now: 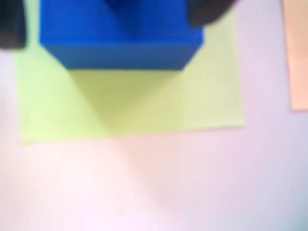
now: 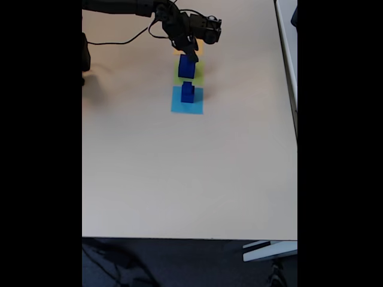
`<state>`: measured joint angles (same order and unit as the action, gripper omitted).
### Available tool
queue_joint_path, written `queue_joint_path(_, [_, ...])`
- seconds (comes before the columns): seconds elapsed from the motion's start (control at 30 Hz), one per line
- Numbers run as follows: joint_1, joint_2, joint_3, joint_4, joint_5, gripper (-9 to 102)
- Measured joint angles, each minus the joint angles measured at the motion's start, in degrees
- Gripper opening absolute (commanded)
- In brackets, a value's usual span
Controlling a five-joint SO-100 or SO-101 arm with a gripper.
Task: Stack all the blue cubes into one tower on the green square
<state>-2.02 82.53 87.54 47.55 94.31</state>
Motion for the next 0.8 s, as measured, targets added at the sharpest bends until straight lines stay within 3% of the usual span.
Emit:
queue_joint_path(0.4, [7.7, 0.1, -2.3, 1.5, -8.1, 24])
queue_joint_path(0.8, [11.8, 3.1, 11.9, -7.5, -13.7, 23])
